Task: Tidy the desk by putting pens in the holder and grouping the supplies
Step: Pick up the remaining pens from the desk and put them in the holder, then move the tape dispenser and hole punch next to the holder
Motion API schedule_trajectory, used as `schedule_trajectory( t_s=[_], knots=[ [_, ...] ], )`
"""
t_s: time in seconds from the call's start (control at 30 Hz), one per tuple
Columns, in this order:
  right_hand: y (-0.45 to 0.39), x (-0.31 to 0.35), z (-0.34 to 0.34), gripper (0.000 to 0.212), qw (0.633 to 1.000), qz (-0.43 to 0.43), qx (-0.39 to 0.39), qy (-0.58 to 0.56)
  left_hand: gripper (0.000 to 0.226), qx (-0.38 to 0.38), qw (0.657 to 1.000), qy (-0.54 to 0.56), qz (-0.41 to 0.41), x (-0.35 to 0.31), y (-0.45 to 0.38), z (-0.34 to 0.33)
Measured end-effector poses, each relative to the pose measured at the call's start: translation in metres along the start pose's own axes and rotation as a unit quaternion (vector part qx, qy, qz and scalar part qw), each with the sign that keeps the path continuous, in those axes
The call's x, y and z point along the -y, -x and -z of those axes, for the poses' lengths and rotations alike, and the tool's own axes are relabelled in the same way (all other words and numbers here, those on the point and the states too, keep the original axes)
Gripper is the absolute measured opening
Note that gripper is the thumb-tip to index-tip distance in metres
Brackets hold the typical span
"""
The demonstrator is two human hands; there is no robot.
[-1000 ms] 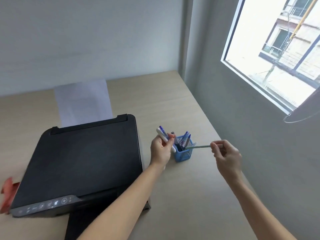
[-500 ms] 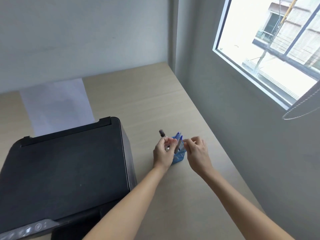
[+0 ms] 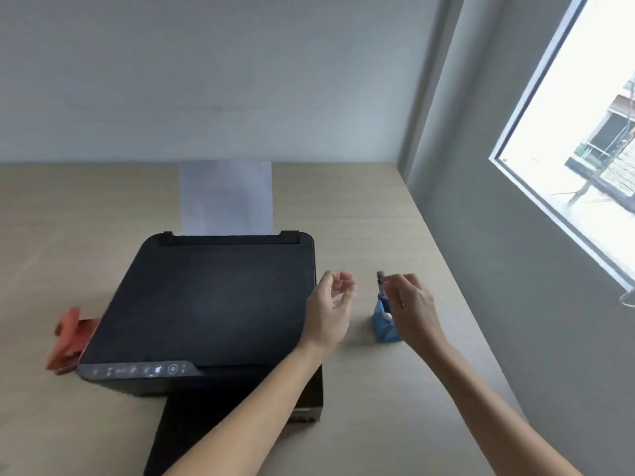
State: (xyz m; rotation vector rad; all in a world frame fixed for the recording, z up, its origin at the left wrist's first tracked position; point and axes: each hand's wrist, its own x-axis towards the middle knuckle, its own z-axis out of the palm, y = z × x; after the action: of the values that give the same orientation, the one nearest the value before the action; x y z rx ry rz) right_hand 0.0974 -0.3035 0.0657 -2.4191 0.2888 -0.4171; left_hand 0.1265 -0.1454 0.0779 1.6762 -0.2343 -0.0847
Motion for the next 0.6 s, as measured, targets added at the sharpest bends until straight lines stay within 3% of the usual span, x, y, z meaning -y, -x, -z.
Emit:
schedule_trajectory(
  t_s=[0.17,0.33,0.47,0.6],
  knots=[
    [0.009,0.08,-0.038,0.019,0.993,0.097,0.062,0.0,0.013,-0.059,0.998,0.002,0.022,-0.002,0.047,0.106],
    [0.031,0.174,-0.099,0.017,0.969,0.198,0.147,-0.025,0.013,-0.2,0.976,-0.044,0.074,0.026,0.107,0.249],
    [0.053,0.238,-0.149,0.015,0.947,0.248,0.198,-0.047,0.011,-0.291,0.939,-0.11,0.15,0.054,0.163,0.351],
    [0.077,0.296,-0.199,0.015,0.927,0.277,0.244,-0.063,0.029,-0.365,0.873,-0.253,0.203,0.096,0.215,0.437]
  ],
)
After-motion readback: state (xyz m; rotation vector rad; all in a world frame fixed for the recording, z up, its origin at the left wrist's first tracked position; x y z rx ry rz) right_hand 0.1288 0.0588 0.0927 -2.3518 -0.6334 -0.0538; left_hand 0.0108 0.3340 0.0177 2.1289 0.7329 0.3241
